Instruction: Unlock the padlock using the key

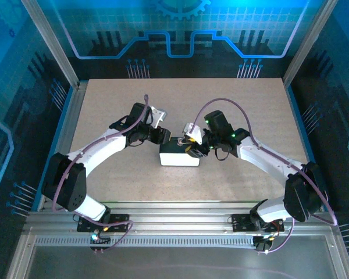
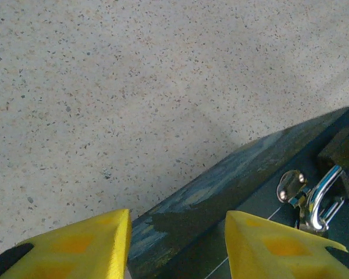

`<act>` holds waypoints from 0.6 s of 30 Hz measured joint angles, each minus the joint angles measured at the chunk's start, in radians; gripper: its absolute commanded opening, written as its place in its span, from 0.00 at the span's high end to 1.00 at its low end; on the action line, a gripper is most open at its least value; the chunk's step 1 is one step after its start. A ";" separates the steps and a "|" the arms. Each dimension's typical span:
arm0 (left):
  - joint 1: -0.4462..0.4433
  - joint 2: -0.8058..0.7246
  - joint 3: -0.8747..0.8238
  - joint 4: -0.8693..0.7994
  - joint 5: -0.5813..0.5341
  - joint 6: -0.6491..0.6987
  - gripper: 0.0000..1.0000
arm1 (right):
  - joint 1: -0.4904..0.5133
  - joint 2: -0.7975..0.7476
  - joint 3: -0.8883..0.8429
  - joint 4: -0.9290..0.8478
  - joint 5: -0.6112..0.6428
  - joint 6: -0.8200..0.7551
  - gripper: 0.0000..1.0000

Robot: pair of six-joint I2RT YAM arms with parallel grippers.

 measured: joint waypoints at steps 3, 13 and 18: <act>0.000 0.000 0.000 0.000 0.000 0.000 0.54 | 0.000 0.000 0.000 0.006 0.038 -0.028 0.47; -0.012 -0.005 0.004 -0.002 0.037 -0.005 0.53 | -0.063 0.009 0.050 -0.007 -0.032 -0.014 0.52; -0.024 0.068 0.169 -0.119 0.038 -0.105 0.55 | -0.107 0.009 0.077 -0.009 -0.084 0.050 0.55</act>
